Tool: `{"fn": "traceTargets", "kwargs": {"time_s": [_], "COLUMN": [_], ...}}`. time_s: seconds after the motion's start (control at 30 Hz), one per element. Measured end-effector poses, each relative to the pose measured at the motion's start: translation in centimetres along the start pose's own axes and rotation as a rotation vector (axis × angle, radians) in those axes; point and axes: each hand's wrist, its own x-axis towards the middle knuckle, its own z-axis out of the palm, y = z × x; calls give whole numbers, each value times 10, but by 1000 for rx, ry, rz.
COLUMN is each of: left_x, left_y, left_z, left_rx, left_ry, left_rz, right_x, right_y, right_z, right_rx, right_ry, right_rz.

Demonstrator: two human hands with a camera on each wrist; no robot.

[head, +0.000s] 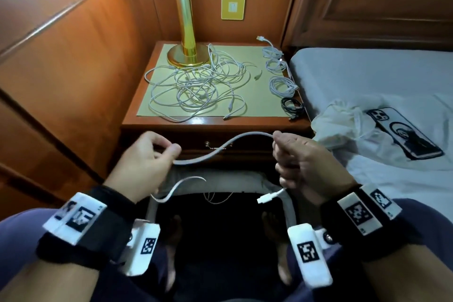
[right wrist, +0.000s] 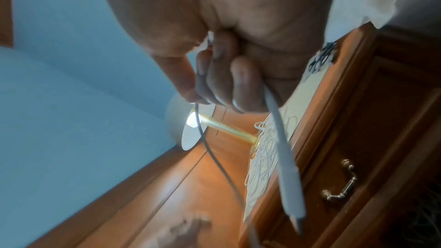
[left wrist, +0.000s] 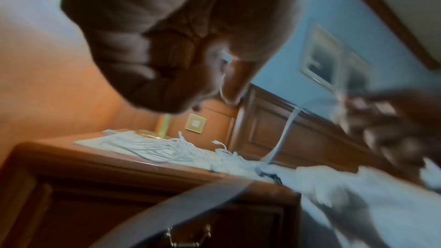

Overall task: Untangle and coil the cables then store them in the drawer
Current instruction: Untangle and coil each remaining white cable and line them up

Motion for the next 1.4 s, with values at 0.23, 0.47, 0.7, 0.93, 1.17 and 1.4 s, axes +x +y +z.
{"fn": "traceTargets", "kwargs": {"time_s": [0.23,0.47,0.7,0.93,1.17,1.4], "left_x": [-34,-14,4,8,-12,-28], "left_y": [23,22,10,5,2,12], "left_z": [46,34,16,9,41,52], "left_rx": [-283,-541,-452,7,222,80], "left_ry": [-451,-186,59,157,74,-131], "left_rz": [369,159,155,279,620,824], "right_x": [-4,-1,0,0,4,3], "right_y": [9,11,4,-5,12,36], "right_z": [28,18,16,-1,4,16], "right_rx": [14,-6,246,517,-161,-877], "right_ry": [-183,-145,75,300,332,-67], "right_rz": [-52,53,-7,-66,-430,-312]}}
